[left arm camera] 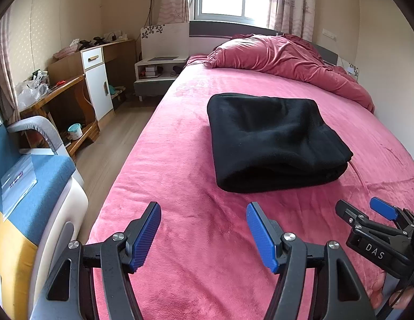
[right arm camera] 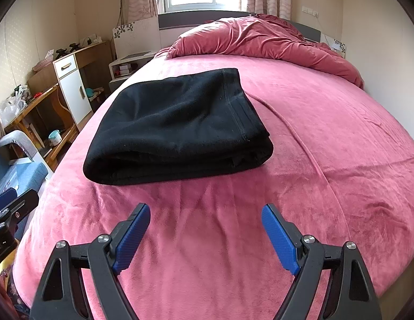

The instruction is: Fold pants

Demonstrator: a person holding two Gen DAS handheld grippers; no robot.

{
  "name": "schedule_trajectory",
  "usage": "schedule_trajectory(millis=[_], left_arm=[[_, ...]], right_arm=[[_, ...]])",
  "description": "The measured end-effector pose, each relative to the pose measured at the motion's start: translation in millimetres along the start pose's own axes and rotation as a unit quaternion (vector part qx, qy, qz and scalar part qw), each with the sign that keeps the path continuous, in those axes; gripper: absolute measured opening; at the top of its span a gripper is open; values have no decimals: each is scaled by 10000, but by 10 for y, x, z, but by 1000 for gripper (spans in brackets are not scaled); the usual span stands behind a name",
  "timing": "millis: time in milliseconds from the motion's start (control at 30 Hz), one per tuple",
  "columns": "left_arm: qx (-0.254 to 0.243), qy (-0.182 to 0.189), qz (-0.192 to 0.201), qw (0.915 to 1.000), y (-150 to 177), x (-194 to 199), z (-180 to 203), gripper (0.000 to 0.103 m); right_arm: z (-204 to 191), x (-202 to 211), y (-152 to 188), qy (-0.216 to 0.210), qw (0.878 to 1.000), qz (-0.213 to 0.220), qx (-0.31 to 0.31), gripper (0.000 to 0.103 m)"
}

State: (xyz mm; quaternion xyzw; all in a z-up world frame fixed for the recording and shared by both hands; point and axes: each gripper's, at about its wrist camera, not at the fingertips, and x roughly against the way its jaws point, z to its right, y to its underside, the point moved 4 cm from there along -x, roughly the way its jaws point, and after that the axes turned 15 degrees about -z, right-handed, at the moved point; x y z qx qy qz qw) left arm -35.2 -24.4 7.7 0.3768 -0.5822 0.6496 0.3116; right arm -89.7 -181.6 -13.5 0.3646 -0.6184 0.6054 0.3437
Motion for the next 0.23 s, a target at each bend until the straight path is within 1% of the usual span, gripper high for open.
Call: schedule_trajectory(millis=[233], left_arm=[[-106,23,154,9998,-5,19,20,68]], right_arm=[[39,-50,28,4,10000,-59,-30,86]])
